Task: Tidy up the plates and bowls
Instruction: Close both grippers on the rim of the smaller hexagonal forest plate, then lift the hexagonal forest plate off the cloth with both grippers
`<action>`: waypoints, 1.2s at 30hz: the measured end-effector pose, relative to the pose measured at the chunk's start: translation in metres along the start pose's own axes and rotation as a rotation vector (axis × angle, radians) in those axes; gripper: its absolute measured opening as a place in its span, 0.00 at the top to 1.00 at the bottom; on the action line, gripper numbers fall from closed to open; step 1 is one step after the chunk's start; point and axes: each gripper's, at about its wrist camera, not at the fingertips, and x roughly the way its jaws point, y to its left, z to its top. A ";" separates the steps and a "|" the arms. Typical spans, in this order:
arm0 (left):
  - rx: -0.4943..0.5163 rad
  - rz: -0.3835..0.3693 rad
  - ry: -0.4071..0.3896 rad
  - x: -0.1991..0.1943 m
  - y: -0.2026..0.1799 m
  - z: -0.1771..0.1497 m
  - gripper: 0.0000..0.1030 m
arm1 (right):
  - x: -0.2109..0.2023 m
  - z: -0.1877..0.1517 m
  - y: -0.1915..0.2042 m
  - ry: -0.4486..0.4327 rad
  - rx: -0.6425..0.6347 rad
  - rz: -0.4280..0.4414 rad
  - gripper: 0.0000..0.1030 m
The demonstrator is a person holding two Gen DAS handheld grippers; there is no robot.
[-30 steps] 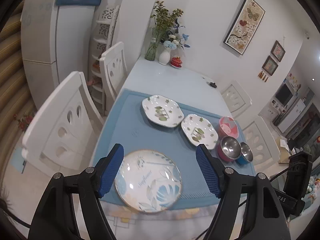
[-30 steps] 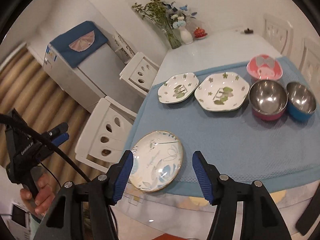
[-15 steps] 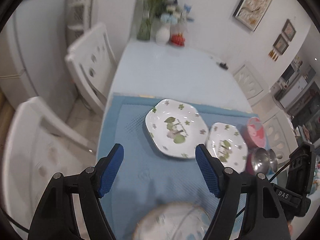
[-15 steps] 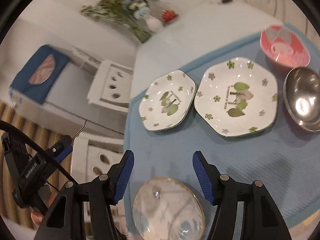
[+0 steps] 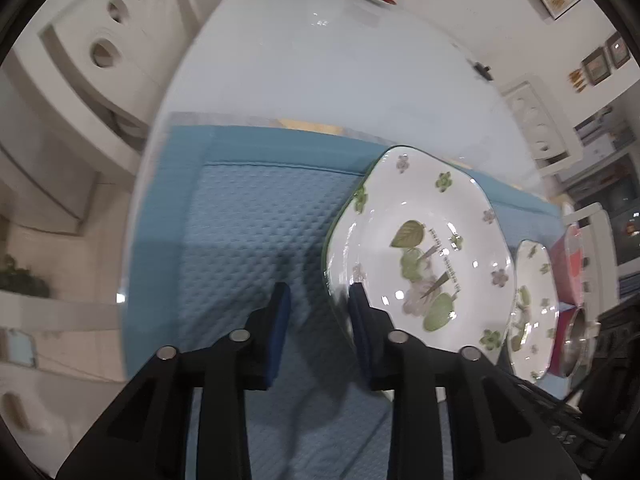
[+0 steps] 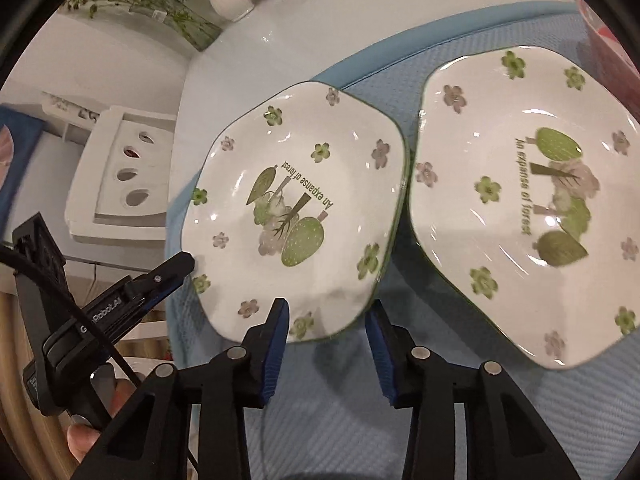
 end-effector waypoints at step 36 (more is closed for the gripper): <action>0.004 -0.053 -0.072 0.022 0.007 0.020 0.85 | 0.018 0.021 0.022 -0.057 -0.173 -0.091 0.64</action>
